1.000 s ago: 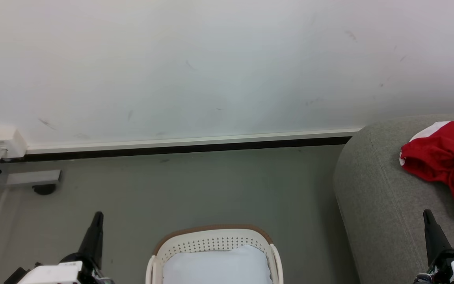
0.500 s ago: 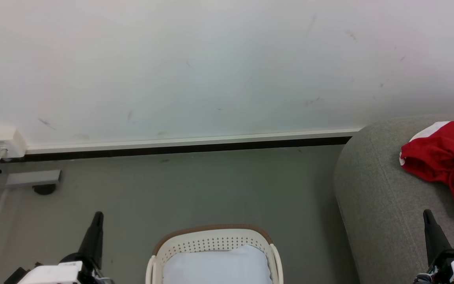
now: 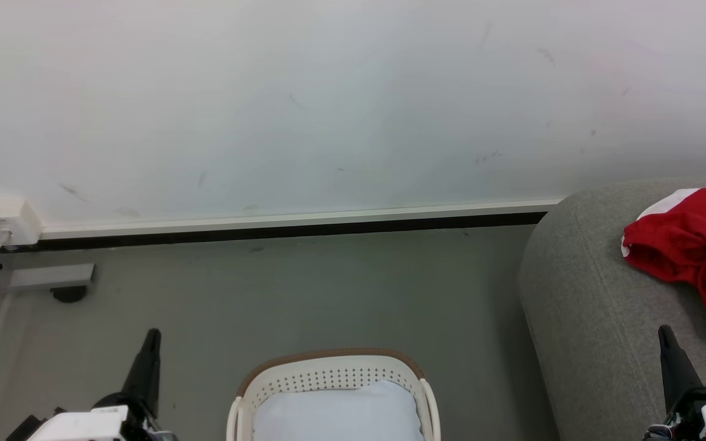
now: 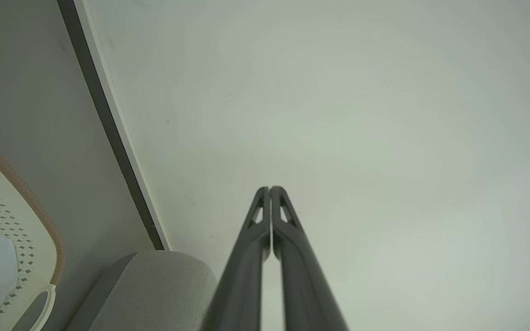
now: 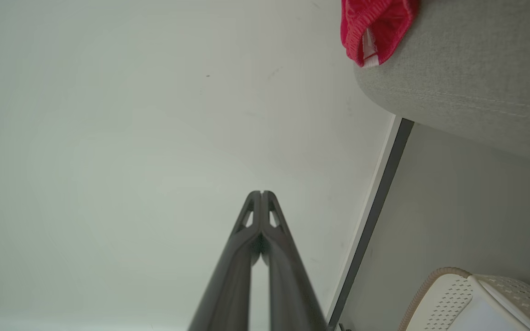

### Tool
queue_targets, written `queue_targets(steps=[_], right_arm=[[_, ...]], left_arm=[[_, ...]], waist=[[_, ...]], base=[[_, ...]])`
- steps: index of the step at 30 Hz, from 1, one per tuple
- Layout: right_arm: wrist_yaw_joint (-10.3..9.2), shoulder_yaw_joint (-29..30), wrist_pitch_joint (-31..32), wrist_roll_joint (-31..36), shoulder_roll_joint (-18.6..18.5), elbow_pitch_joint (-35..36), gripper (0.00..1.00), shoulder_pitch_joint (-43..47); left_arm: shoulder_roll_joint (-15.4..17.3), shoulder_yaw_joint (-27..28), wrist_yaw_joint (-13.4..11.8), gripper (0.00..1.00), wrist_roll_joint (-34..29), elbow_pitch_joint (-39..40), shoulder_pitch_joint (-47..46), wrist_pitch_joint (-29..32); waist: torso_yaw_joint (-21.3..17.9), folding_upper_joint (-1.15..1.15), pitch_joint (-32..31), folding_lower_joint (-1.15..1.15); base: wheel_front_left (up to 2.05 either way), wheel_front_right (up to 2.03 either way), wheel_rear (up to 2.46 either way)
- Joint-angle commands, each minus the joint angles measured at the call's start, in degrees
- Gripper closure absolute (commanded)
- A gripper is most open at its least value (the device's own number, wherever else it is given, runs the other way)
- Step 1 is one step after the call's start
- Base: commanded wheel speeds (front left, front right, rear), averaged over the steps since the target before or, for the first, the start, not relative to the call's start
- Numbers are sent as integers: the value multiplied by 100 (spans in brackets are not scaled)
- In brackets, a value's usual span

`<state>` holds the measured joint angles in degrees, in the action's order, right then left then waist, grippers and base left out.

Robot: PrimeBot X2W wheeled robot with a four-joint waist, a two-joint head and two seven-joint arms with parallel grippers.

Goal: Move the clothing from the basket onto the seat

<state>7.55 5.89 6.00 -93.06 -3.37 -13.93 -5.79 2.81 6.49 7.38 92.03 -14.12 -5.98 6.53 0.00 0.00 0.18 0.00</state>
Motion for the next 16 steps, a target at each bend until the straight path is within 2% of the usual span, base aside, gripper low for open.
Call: queue_targets(steps=[1, 16], right_arm=[[-12, 19, 24, 24, 2, -16, 100, -68], [-12, 31, 36, 36, 11, -16, 100, -70]], left_arm=[[13, 14, 20, 100, 71, 16, -48, 21], [13, 14, 21, 100, 69, 17, -48, 21]], waist=[[0, 0, 0, 0], [0, 0, 0, 0]], base=[[0, 0, 0], [0, 0, 0]])
